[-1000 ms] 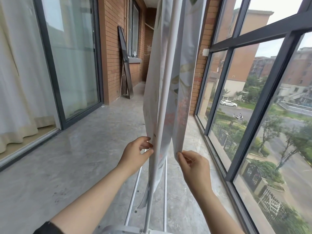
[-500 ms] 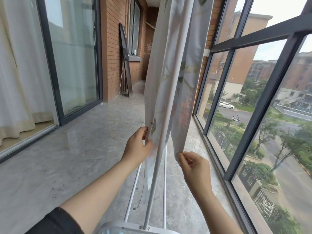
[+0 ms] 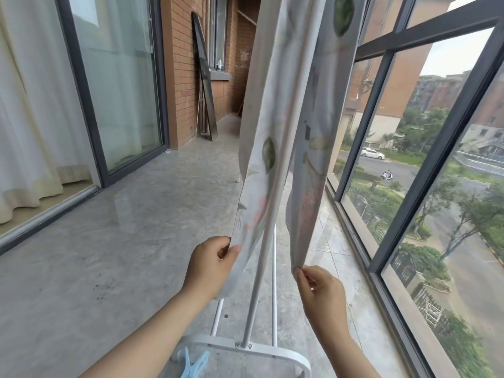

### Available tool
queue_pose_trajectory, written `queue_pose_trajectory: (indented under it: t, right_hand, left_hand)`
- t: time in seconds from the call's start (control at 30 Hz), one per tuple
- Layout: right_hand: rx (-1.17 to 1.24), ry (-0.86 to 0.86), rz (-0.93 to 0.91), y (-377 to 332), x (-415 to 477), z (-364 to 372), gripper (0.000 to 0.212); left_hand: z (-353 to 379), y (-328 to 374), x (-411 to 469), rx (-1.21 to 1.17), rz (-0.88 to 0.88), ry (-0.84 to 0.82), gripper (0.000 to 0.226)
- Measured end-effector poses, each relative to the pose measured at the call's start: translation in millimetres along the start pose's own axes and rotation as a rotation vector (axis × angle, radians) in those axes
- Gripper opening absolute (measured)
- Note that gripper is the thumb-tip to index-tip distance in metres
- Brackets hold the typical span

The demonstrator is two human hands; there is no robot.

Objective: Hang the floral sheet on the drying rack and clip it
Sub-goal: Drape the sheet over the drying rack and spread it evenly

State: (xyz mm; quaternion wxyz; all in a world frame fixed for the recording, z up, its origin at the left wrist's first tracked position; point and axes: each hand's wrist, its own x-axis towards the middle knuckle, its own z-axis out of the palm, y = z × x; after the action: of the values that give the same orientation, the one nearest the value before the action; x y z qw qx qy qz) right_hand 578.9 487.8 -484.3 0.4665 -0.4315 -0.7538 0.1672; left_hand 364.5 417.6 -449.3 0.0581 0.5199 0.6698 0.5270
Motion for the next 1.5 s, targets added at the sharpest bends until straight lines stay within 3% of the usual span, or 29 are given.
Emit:
queue_pose_trajectory:
  t: [0.17, 0.63, 0.9, 1.03, 1.23, 1.5]
  right_hand:
    - [-0.008, -0.036, 0.054, 5, -23, 13, 0.048]
    - [0.201, -0.161, 0.228, -6, -63, 28, 0.034]
    - [0.023, -0.176, 0.283, 12, -74, 34, 0.036]
    - [0.092, -0.256, 0.316, 3, -71, 37, 0.037]
    - [0.196, -0.261, 0.370, -4, -80, 46, 0.033]
    - [0.358, -0.223, 0.436, -11, -82, 48, 0.028]
  left_hand:
    - [1, -11, -10, -0.010, -0.002, -0.037, 0.053]
    - [25, -29, -47, -0.203, -0.192, -0.189, 0.056]
    - [23, -31, -53, -0.196, -0.184, -0.187, 0.048]
    - [27, -38, -59, -0.208, -0.206, -0.198, 0.049]
    - [35, -55, -66, -0.283, -0.337, -0.201, 0.023]
    - [43, -59, -84, -0.455, -0.479, -0.183, 0.017]
